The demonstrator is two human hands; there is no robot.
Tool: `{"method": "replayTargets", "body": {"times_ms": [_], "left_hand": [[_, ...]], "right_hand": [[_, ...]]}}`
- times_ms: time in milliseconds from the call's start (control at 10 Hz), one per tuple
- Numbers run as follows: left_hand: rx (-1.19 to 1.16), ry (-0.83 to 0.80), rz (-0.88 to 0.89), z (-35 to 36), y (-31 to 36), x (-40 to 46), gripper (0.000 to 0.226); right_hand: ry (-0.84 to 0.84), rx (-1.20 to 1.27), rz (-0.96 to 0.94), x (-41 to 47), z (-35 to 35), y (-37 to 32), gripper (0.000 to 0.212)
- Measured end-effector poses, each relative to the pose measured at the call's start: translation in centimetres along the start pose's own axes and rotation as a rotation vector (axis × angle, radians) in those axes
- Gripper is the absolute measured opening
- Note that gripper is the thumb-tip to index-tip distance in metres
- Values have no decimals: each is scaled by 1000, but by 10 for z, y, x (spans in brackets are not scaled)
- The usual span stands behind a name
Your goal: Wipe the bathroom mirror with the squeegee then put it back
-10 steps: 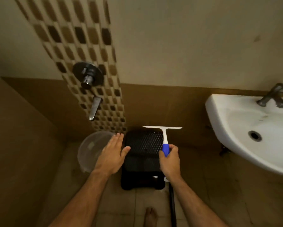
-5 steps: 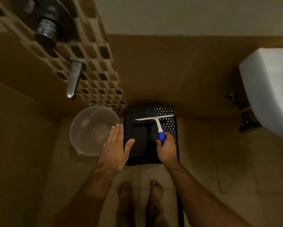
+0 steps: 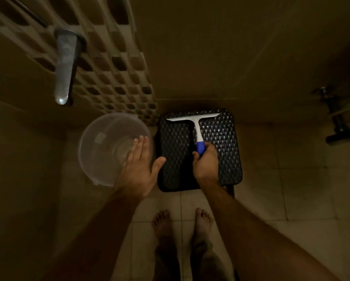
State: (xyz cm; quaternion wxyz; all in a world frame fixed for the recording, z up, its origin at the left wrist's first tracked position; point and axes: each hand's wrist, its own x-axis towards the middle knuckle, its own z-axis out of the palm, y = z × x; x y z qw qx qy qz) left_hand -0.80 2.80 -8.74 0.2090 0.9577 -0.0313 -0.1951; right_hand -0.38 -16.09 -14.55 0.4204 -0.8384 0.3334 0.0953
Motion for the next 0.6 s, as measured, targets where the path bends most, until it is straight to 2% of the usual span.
{"method": "replayTargets", "body": {"times_ms": [200, 300, 400, 500, 600], "left_hand": [[-38, -8, -38, 9, -8, -11, 92], [-25, 5, -33, 2, -1, -20, 91], [17, 40, -1, -21, 12, -28, 96], [50, 142, 40, -61, 34, -25, 99], [91, 305, 91, -118, 68, -27, 90]], "right_hand": [[-69, -16, 81, 10, 6, 12, 52], [-42, -100, -1, 3, -5, 10, 64], [56, -273, -224, -12, -41, -12, 71], [207, -417, -499, -20, -87, -54, 75], [319, -459, -627, -29, -141, -116, 82]]}}
